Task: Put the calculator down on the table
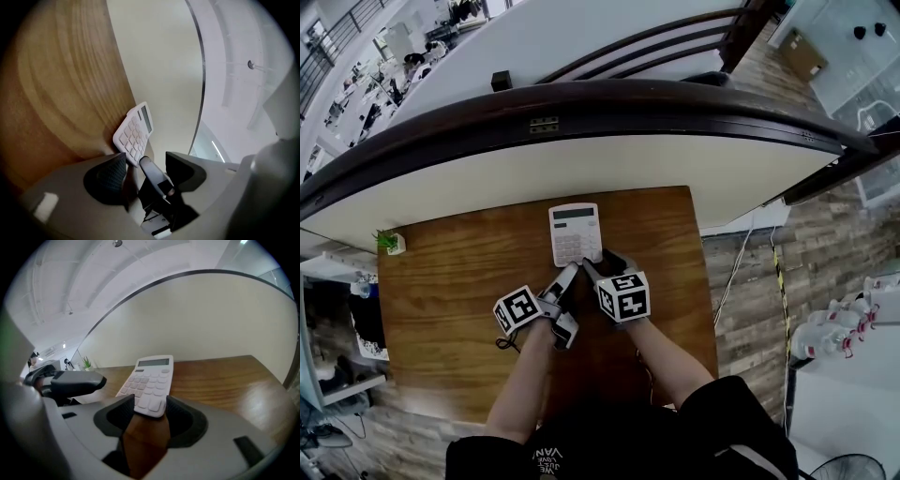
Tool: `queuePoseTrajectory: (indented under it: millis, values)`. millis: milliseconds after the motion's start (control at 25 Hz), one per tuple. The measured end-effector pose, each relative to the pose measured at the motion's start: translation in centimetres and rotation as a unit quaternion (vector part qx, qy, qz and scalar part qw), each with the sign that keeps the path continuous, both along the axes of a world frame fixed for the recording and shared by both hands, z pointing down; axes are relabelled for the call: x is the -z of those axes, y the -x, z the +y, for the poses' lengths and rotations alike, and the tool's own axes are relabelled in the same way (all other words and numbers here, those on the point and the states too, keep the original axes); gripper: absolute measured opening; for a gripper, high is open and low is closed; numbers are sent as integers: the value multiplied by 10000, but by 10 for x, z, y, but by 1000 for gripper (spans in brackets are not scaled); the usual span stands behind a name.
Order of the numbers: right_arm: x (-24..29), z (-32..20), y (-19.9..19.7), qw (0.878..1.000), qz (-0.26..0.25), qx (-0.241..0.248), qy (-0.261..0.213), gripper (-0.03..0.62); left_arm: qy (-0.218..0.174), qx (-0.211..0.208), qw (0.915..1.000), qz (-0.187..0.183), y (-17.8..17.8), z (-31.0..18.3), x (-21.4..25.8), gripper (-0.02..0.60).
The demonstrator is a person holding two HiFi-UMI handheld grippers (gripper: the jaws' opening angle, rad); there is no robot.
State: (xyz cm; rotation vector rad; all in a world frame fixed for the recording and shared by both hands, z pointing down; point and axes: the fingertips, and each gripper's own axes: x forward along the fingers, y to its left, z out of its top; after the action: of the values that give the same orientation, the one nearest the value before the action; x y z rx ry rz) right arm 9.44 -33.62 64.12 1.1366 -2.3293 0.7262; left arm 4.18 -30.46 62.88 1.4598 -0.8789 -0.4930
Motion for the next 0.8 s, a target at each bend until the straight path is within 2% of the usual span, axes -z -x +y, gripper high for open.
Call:
queuePoseTrajectory:
  millis: [120,200,360,520,680,800]
  values:
    - [-1,3,0,10000,73,57,-6,206,-149,-116,9983,-556,8,2,0,250]
    - [-2,4,0,9998,151,121,-21,206,-283,-236,9942,-1009,14,2,0,249]
    - [-3,7,1,9987,382,308,-130,206,-553,-616,9765,-1991,21,0,-1,249]
    - [-4,8,6,9953,711,591,-292,206,-761,-1015,9467,-2962,26,-3,-5,250]
    - [-10,8,8,9924,925,758,-302,206,-928,-1643,9016,-3892,25,-2,-17,256]
    - [-10,7,9,9922,947,767,-257,206,-1037,-1947,8770,-4270,22,-3,-23,256]
